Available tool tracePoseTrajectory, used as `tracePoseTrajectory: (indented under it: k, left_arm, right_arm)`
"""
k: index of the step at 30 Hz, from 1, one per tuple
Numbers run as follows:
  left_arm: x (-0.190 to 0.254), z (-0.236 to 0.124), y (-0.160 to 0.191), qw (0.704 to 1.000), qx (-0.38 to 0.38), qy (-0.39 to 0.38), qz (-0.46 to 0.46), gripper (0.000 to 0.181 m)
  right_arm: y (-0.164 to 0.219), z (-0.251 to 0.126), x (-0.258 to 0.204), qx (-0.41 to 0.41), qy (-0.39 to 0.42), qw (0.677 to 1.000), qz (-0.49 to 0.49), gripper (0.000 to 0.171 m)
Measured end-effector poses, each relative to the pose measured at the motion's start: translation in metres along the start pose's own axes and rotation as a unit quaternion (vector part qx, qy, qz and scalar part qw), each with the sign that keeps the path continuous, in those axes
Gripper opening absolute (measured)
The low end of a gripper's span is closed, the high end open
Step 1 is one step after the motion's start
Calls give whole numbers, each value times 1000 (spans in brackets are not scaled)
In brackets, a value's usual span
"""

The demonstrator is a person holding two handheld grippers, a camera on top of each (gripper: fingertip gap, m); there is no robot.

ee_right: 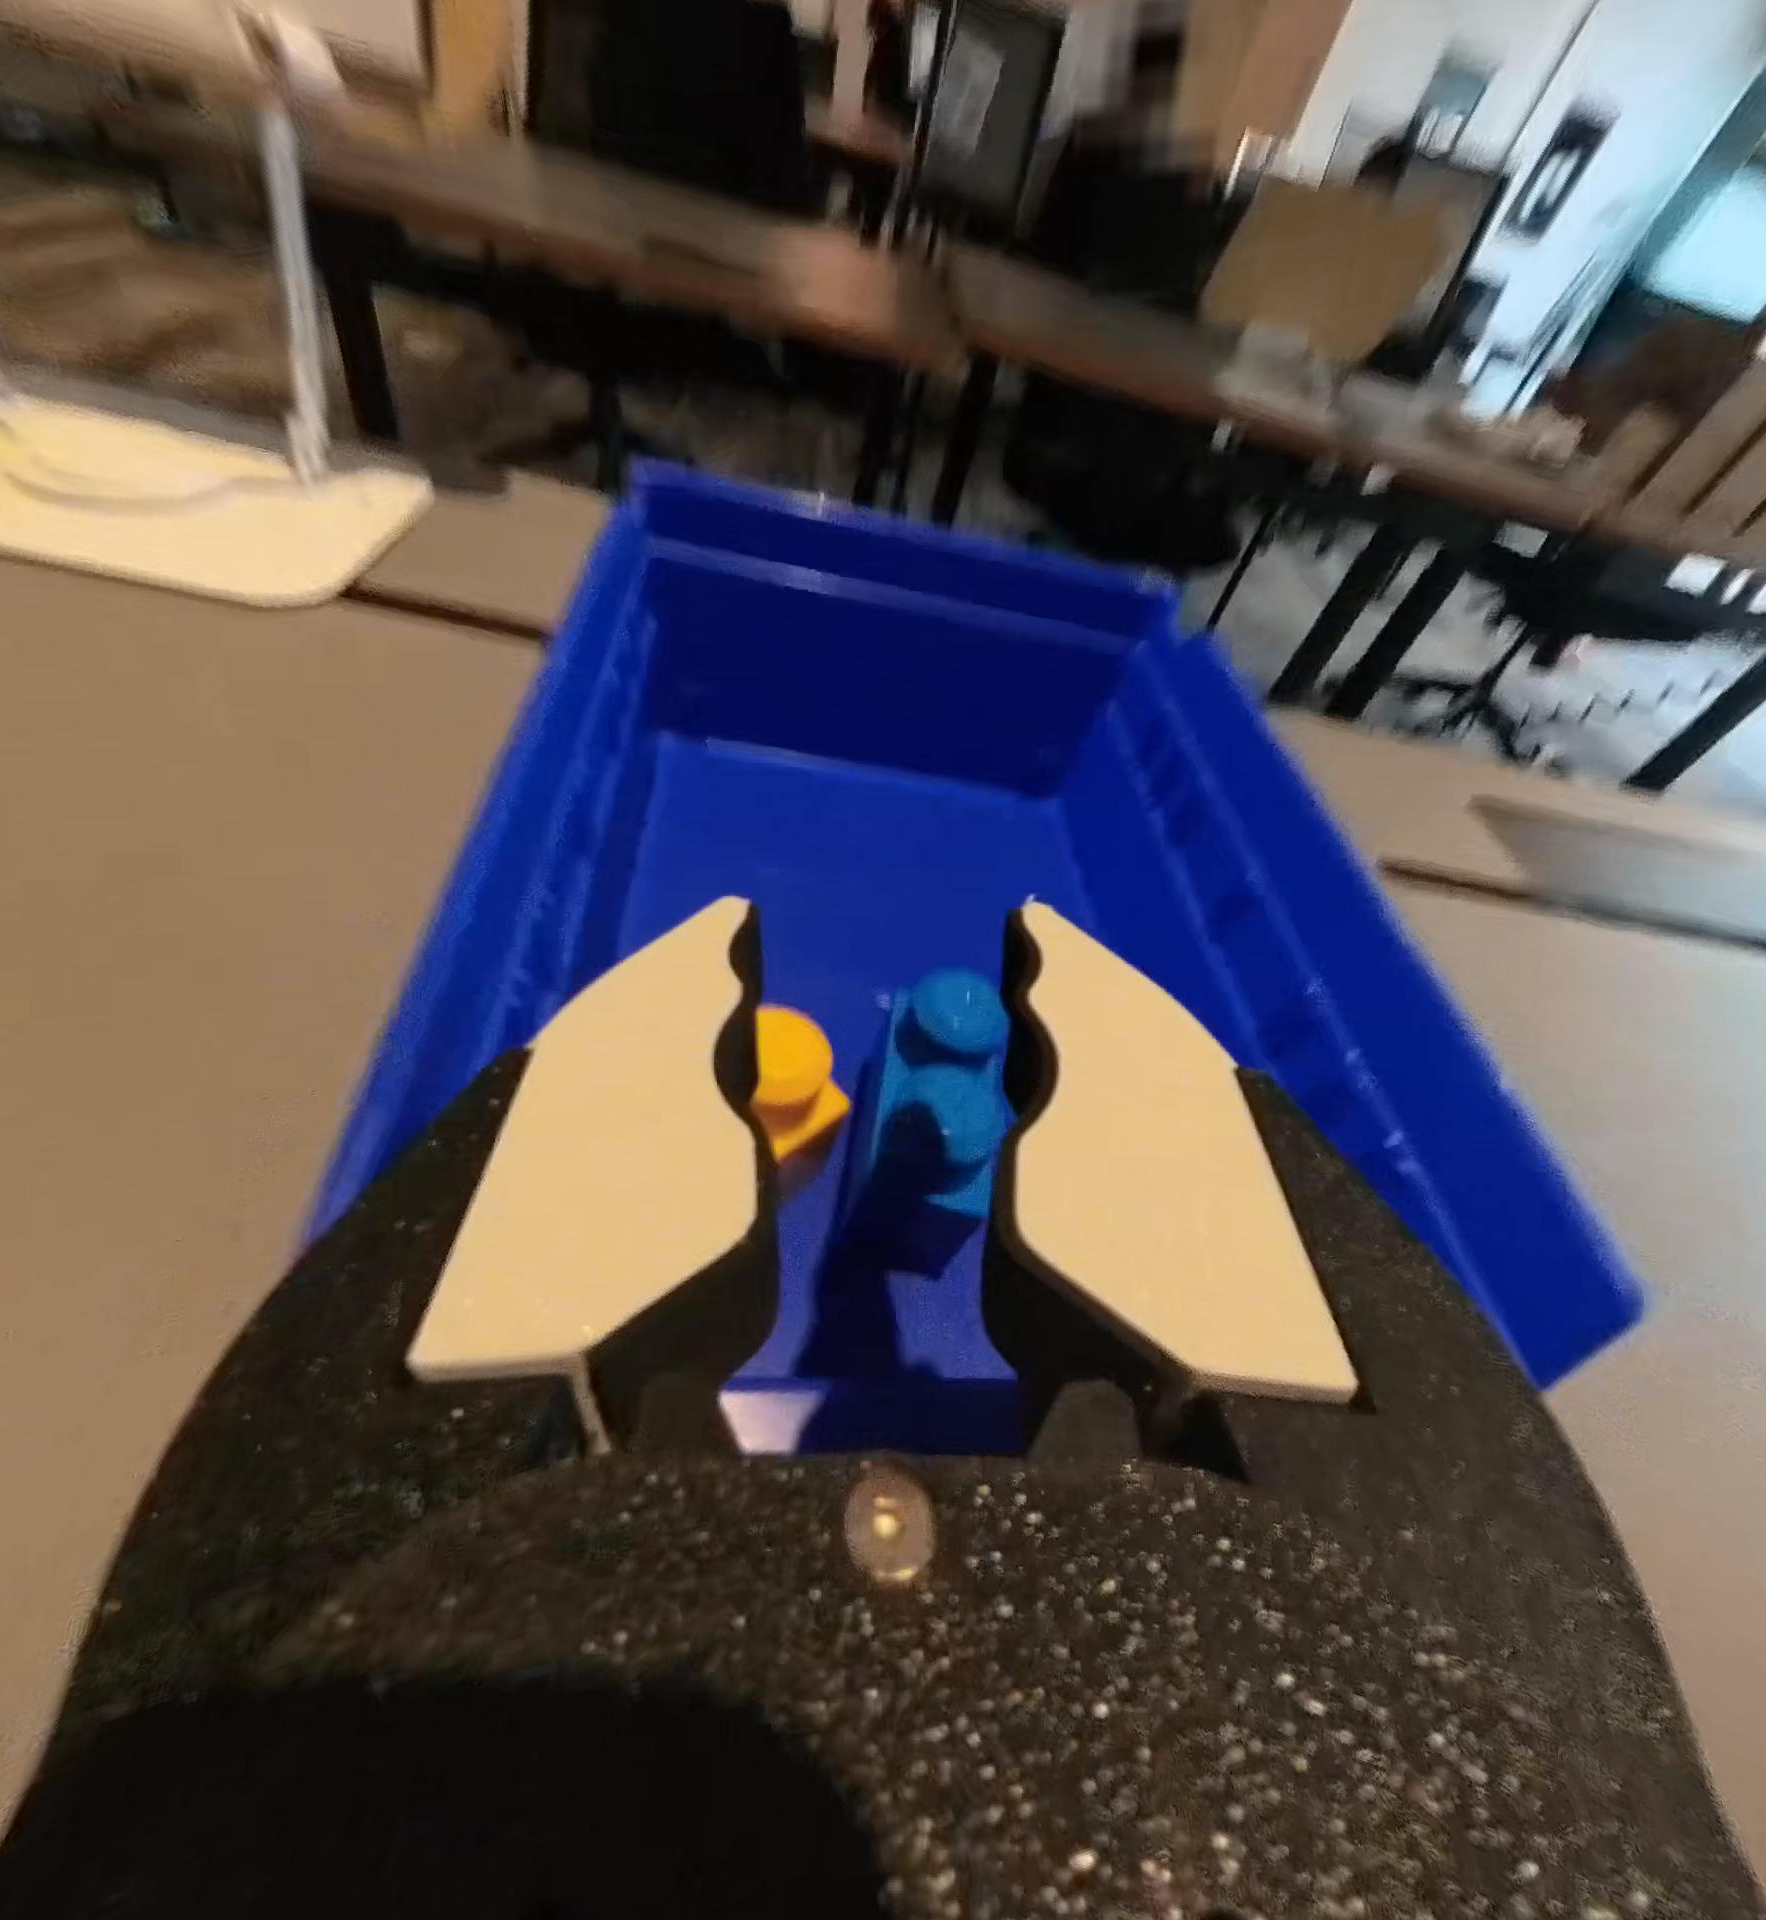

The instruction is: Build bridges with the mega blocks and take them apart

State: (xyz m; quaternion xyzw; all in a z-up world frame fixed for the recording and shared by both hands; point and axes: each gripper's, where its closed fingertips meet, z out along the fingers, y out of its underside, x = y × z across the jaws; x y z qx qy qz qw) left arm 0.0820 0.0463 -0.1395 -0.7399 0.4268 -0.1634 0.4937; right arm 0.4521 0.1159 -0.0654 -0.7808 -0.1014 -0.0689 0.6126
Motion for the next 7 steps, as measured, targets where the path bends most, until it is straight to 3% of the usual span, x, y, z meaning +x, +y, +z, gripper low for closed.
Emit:
tracePoseTrajectory:
  k: [1, 4, 7]
  left_arm:
    - [-2, -2, -2, 1000, 10, 0, -10, 55]
    - [-7, -9, -13, 997, 54, 12, -48, 55]
    - [-9, -19, -27, 988, 113, 42, -94, 55]
  right_arm:
    - [-15, -8, -6, 38, -7, 999, -5, 44]
    - [-60, -40, -67, 171, -112, 978, -53, 34]
    - [-76, -75, -162, 238, -266, 927, -116, 25]
